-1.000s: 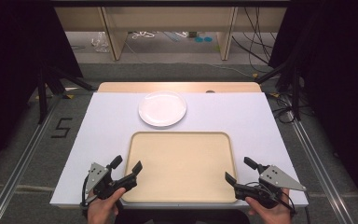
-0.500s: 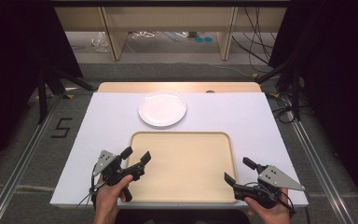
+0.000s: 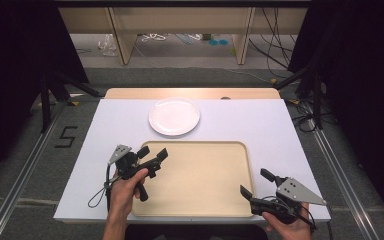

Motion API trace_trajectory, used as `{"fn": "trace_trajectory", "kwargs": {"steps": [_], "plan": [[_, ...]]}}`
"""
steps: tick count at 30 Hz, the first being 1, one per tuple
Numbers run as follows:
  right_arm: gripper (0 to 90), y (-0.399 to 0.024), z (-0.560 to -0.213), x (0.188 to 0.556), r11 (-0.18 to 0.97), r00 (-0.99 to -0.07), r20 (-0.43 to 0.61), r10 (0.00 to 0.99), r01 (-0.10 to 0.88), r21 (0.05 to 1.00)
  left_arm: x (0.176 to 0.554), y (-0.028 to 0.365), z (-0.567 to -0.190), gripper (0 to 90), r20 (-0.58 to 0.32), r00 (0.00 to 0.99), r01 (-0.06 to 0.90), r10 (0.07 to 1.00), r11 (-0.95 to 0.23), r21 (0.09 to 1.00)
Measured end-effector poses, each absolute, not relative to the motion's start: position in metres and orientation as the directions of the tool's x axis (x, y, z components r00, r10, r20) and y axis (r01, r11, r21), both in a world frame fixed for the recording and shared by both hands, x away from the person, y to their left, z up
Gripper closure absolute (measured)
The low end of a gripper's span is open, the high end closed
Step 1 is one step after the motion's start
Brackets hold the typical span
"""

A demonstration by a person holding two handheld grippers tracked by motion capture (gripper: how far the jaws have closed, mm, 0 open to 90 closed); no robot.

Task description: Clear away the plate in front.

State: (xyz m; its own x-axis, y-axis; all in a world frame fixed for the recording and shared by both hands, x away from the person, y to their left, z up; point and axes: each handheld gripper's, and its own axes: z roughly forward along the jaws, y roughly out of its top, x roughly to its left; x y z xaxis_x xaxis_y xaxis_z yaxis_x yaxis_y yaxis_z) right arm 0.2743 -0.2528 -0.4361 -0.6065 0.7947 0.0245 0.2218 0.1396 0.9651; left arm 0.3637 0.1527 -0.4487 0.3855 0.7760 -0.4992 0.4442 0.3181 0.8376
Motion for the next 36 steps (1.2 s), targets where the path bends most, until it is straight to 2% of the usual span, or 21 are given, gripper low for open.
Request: {"fn": "trace_trajectory", "kwargs": {"steps": [2, 8, 9, 17, 22, 24, 29, 33, 36], "plan": [[15.9, -0.253, -0.436, 0.274, 0.137, -0.608, 0.025, 0.794, 0.219, 0.966, 0.369, 0.154, -0.449, 17.5, -0.533, 0.374, 0.466, 0.759, 0.343, 0.815], [15.9, -0.252, -0.436, 0.275, 0.144, -0.616, 0.025, 0.787, 0.223, 0.964, 0.382, 0.151, -0.447, 18.1, -0.54, 0.354, 0.479, 0.763, 0.348, 0.806], [15.9, -0.252, -0.436, 0.275, 0.143, -0.617, 0.026, 0.786, 0.222, 0.964, 0.389, 0.149, -0.445, 18.1, -0.564, 0.341, 0.491, 0.752, 0.369, 0.789], [16.0, -0.253, -0.437, 0.275, 0.137, -0.614, 0.033, 0.788, 0.228, 0.964, 0.423, 0.145, -0.44, 18.4, -0.575, 0.315, 0.529, 0.755, 0.363, 0.767], [16.1, -0.253, -0.437, 0.275, 0.137, -0.617, 0.035, 0.786, 0.23, 0.964, 0.442, 0.15, -0.439, 18.4, -0.591, 0.246, 0.543, 0.769, 0.396, 0.741], [16.2, -0.252, -0.438, 0.276, 0.124, -0.623, 0.04, 0.782, 0.217, 0.968, 0.458, 0.157, -0.442, 18.6, -0.649, 0.206, 0.571, 0.732, 0.449, 0.687], [16.2, -0.251, -0.438, 0.276, 0.129, -0.629, 0.041, 0.776, 0.223, 0.966, 0.483, 0.159, -0.448, 19.0, -0.699, 0.126, 0.601, 0.704, 0.506, 0.618], [16.4, -0.252, -0.437, 0.276, 0.143, -0.622, 0.037, 0.782, 0.237, 0.961, 0.496, 0.158, -0.455, 18.8, -0.67, 0.067, 0.624, 0.739, 0.493, 0.606], [16.3, -0.251, -0.438, 0.275, 0.126, -0.621, 0.066, 0.781, 0.26, 0.957, 0.505, 0.16, -0.46, 18.9, -0.706, 0.023, 0.639, 0.708, 0.533, 0.555]]}}
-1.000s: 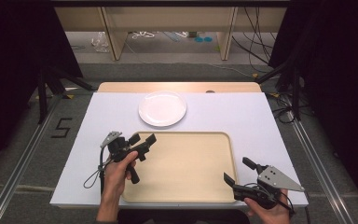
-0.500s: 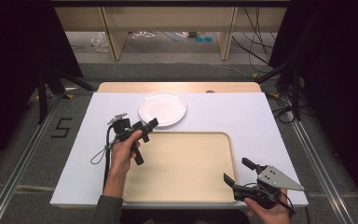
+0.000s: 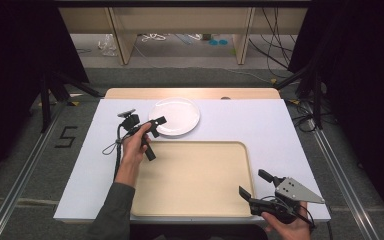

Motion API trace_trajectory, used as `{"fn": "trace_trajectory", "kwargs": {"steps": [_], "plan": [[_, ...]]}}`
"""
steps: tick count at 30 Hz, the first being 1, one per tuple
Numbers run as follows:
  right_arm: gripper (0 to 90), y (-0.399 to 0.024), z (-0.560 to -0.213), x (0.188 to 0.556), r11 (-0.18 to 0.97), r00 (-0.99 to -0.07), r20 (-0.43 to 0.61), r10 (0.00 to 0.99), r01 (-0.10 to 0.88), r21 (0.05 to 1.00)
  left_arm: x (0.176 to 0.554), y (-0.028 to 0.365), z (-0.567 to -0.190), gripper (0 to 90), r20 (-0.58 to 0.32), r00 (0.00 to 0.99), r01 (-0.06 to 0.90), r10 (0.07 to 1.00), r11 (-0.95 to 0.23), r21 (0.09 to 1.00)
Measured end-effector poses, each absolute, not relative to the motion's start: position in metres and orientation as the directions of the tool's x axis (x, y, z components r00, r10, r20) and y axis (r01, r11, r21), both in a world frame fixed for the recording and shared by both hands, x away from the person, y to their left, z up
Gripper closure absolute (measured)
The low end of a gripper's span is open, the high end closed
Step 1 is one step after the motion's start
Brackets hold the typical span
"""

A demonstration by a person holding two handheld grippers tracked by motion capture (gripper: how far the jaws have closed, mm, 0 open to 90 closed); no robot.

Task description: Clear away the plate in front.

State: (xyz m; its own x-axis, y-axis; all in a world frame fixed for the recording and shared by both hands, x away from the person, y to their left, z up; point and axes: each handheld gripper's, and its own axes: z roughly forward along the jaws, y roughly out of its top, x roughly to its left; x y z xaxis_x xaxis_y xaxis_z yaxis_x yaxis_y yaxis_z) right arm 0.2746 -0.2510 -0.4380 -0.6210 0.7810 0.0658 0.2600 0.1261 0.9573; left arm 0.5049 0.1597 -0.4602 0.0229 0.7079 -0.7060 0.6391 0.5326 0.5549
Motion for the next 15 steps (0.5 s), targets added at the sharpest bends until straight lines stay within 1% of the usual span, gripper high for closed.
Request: {"fn": "trace_trajectory", "kwargs": {"steps": [2, 3, 5, 10, 11, 13, 15], "plan": [[16.3, -0.251, -0.438, 0.275, 0.128, -0.625, 0.068, 0.778, 0.262, 0.957, 0.507, 0.16, -0.462, 19.4, -0.712, 0.009, 0.64, 0.703, 0.542, 0.544], [16.4, -0.25, -0.438, 0.275, 0.121, -0.634, 0.074, 0.77, 0.26, 0.958, 0.51, 0.161, -0.463, 19.5, -0.724, -0.023, 0.647, 0.69, 0.563, 0.515], [16.4, -0.25, -0.439, 0.275, 0.115, -0.637, 0.082, 0.767, 0.263, 0.958, 0.516, 0.164, -0.472, 19.6, -0.729, -0.058, 0.64, 0.682, 0.586, 0.497], [16.5, -0.249, -0.439, 0.275, 0.119, -0.64, 0.08, 0.764, 0.263, 0.957, 0.519, 0.165, -0.476, 20.5, -0.714, -0.076, 0.635, 0.696, 0.586, 0.503], [16.6, -0.25, -0.438, 0.275, 0.131, -0.634, 0.073, 0.77, 0.268, 0.954, 0.521, 0.166, -0.477, 20.7, -0.738, -0.089, 0.646, 0.669, 0.603, 0.468], [16.7, -0.25, -0.439, 0.275, 0.133, -0.633, 0.07, 0.771, 0.268, 0.954, 0.522, 0.165, -0.477, 21.8, -0.737, -0.107, 0.63, 0.668, 0.619, 0.469], [16.9, -0.249, -0.439, 0.275, 0.134, -0.634, 0.071, 0.77, 0.269, 0.954, 0.523, 0.165, -0.477, 21.9, -0.752, -0.113, 0.634, 0.65, 0.63, 0.449]]}}
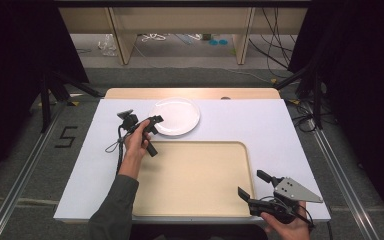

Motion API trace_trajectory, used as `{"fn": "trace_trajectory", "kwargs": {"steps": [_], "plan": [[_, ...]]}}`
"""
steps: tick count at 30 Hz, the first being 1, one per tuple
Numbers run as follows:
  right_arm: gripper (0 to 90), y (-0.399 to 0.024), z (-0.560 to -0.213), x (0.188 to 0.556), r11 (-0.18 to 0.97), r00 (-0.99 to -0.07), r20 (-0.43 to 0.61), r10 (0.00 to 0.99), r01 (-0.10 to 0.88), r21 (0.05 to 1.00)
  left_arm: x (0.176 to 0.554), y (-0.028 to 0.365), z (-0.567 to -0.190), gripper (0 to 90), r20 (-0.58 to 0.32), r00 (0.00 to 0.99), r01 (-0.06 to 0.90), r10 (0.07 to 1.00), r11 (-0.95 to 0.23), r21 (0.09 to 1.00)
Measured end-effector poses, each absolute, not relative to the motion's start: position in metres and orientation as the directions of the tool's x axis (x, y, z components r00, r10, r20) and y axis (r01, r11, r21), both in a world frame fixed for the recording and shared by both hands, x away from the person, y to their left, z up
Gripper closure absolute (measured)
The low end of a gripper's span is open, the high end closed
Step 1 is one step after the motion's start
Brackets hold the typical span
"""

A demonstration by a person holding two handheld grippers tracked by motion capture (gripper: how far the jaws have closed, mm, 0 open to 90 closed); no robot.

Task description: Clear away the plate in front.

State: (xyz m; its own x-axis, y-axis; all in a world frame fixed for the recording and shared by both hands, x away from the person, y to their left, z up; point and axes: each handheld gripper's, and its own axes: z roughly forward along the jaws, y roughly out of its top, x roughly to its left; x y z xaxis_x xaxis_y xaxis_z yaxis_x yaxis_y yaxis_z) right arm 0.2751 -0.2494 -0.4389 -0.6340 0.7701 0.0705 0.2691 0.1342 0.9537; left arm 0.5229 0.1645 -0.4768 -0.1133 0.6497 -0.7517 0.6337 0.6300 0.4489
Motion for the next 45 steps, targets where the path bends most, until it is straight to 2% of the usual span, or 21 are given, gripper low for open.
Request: {"fn": "trace_trajectory", "kwargs": {"steps": [3, 5, 7, 9, 10, 13, 19, 23, 27, 31, 33, 39, 41, 45], "plan": [[17.0, -0.25, -0.439, 0.275, 0.137, -0.634, 0.068, 0.77, 0.269, 0.953, 0.525, 0.167, -0.478, 22.4, -0.732, -0.139, 0.641, 0.667, 0.624, 0.447], [17.1, -0.25, -0.439, 0.275, 0.136, -0.635, 0.07, 0.769, 0.269, 0.953, 0.526, 0.166, -0.477, 22.5, -0.764, -0.128, 0.634, 0.633, 0.644, 0.427], [17.0, -0.248, -0.44, 0.276, 0.121, -0.645, 0.087, 0.76, 0.271, 0.955, 0.53, 0.164, -0.47, 21.5, -0.731, -0.112, 0.658, 0.673, 0.601, 0.454], [17.1, -0.248, -0.44, 0.276, 0.123, -0.647, 0.089, 0.758, 0.275, 0.954, 0.531, 0.164, -0.467, 21.7, -0.743, -0.116, 0.646, 0.659, 0.618, 0.447], [17.0, -0.248, -0.44, 0.276, 0.123, -0.647, 0.089, 0.757, 0.275, 0.953, 0.534, 0.164, -0.465, 21.6, -0.784, -0.123, 0.644, 0.608, 0.65, 0.403], [17.1, -0.249, -0.44, 0.276, 0.124, -0.647, 0.087, 0.757, 0.274, 0.954, 0.536, 0.165, -0.464, 21.7, -0.742, -0.141, 0.657, 0.655, 0.623, 0.425], [17.4, -0.25, -0.44, 0.275, 0.134, -0.645, 0.077, 0.76, 0.273, 0.953, 0.537, 0.163, -0.469, 21.8, -0.769, -0.166, 0.662, 0.617, 0.648, 0.377], [17.6, -0.249, -0.44, 0.275, 0.127, -0.649, 0.086, 0.756, 0.273, 0.954, 0.538, 0.165, -0.474, 22.5, -0.756, -0.181, 0.661, 0.629, 0.647, 0.379], [17.9, -0.25, -0.44, 0.275, 0.137, -0.646, 0.078, 0.759, 0.276, 0.951, 0.538, 0.167, -0.482, 23.7, -0.775, -0.207, 0.648, 0.597, 0.677, 0.349], [18.4, -0.25, -0.44, 0.275, 0.136, -0.649, 0.079, 0.756, 0.274, 0.952, 0.541, 0.166, -0.49, 25.4, -0.826, -0.219, 0.63, 0.519, 0.722, 0.286], [18.5, -0.249, -0.44, 0.275, 0.129, -0.655, 0.087, 0.751, 0.273, 0.953, 0.542, 0.166, -0.491, 27.0, -0.82, -0.231, 0.643, 0.524, 0.714, 0.276], [18.8, -0.249, -0.441, 0.275, 0.127, -0.659, 0.093, 0.746, 0.279, 0.952, 0.545, 0.167, -0.5, 29.6, -0.843, -0.246, 0.622, 0.479, 0.745, 0.242], [18.9, -0.25, -0.44, 0.274, 0.133, -0.657, 0.087, 0.749, 0.278, 0.951, 0.546, 0.167, -0.505, 34.2, -0.861, -0.244, 0.617, 0.445, 0.757, 0.216], [19.0, -0.249, -0.441, 0.275, 0.128, -0.663, 0.094, 0.742, 0.279, 0.952, 0.546, 0.168, -0.506, 35.8, -0.871, -0.247, 0.612, 0.424, 0.766, 0.199]]}}
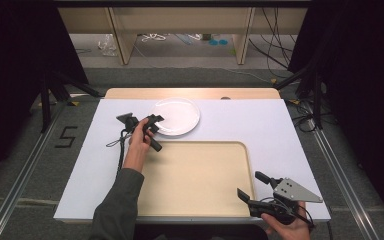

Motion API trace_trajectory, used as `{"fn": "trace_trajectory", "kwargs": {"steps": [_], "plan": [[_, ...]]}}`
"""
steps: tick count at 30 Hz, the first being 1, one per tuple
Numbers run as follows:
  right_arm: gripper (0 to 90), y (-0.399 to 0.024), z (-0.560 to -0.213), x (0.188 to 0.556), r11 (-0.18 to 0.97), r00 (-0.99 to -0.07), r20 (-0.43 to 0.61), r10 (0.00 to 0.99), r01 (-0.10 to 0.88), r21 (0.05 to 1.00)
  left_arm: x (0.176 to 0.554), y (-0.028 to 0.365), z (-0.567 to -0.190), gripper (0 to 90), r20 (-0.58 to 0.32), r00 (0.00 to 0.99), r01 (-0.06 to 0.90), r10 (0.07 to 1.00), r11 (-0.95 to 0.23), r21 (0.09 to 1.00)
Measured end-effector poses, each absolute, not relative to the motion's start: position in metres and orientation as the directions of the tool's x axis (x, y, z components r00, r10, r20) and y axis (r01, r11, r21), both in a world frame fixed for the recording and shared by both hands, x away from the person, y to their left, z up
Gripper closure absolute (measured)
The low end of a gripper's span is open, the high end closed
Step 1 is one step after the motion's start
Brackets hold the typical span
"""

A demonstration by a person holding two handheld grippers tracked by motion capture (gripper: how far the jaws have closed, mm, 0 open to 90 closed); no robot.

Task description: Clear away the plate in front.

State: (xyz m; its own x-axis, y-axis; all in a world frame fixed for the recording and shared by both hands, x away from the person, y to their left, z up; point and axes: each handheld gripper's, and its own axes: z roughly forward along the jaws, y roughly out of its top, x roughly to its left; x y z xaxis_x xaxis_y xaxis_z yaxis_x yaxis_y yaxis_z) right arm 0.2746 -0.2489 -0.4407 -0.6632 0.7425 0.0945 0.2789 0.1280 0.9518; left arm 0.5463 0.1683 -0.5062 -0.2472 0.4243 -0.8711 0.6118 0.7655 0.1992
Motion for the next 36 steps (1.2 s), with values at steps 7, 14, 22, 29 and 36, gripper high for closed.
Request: {"fn": "trace_trajectory", "kwargs": {"steps": [7, 14, 22, 29, 36], "plan": [[19.4, -0.248, -0.44, 0.274, 0.156, -0.668, 0.078, 0.74, 0.283, 0.946, 0.547, 0.169, -0.509, 43.0, -0.874, -0.256, 0.609, 0.413, 0.771, 0.186], [19.8, -0.248, -0.44, 0.274, 0.153, -0.672, 0.084, 0.736, 0.286, 0.946, 0.542, 0.171, -0.516, 63.3, -0.875, -0.307, 0.569, 0.375, 0.809, 0.147], [20.4, -0.247, -0.44, 0.274, 0.15, -0.679, 0.084, 0.729, 0.279, 0.949, 0.539, 0.17, -0.52, 79.3, -0.861, -0.335, 0.552, 0.383, 0.82, 0.15], [21.0, -0.248, -0.439, 0.273, 0.147, -0.67, 0.077, 0.738, 0.271, 0.951, 0.538, 0.171, -0.522, 83.8, -0.858, -0.331, 0.553, 0.394, 0.817, 0.162], [21.6, -0.25, -0.438, 0.273, 0.152, -0.67, 0.072, 0.739, 0.27, 0.951, 0.534, 0.172, -0.523, 85.0, -0.884, -0.306, 0.551, 0.354, 0.823, 0.139]]}}
